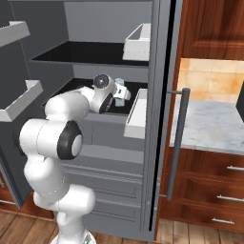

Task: Take a sugar cube from the saucer and place it inside the coffee. Then, grab milk from the fridge and place it next to the coffee on the counter to sweeten the coffee.

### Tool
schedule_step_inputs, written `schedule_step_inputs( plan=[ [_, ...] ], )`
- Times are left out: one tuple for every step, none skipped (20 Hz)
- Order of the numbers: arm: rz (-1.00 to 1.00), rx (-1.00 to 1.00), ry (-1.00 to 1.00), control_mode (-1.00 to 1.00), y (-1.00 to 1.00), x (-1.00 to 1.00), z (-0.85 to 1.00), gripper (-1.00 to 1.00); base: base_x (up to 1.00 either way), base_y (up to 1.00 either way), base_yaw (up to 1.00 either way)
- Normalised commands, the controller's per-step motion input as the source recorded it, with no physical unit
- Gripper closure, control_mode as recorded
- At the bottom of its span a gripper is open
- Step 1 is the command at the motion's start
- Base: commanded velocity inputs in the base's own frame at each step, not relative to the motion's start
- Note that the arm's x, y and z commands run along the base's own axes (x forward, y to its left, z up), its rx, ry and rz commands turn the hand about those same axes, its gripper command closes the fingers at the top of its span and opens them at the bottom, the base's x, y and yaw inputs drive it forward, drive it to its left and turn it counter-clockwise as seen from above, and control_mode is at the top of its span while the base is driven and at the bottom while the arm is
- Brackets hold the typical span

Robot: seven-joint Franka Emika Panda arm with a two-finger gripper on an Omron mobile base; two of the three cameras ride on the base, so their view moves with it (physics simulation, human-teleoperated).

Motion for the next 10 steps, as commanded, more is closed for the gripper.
schedule_step_inputs(
  plan=[
    [0.00,0.00,0.00,-1.00,0.00,0.30,-0.01,-1.00,0.00,0.00,0.00],
    [0.00,0.00,0.00,-1.00,0.00,0.31,0.00,-1.00,0.00,0.00,0.00],
    [0.00,0.00,0.00,-1.00,0.00,0.39,-0.01,-1.00,0.00,0.00,0.00],
    [0.00,0.00,0.00,-1.00,0.00,0.45,-0.06,-1.00,0.00,0.00,0.00],
    [0.00,0.00,0.00,-1.00,0.00,0.46,-0.11,-1.00,0.00,0.00,0.00],
    [0.00,0.00,0.00,-1.00,0.00,0.44,-0.14,-1.00,0.00,0.00,0.00],
    [0.00,0.00,0.00,-1.00,0.00,0.46,-0.20,-1.00,0.00,0.00,0.00],
    [0.00,0.00,0.00,-1.00,0.00,0.45,-0.20,-1.00,0.00,0.00,0.00],
    [0.00,0.00,0.00,-1.00,0.00,0.41,-0.16,-1.00,0.00,0.00,0.00],
    [0.00,0.00,0.00,-1.00,0.00,0.38,-0.17,-1.00,0.00,0.00,0.00]
  ],
)
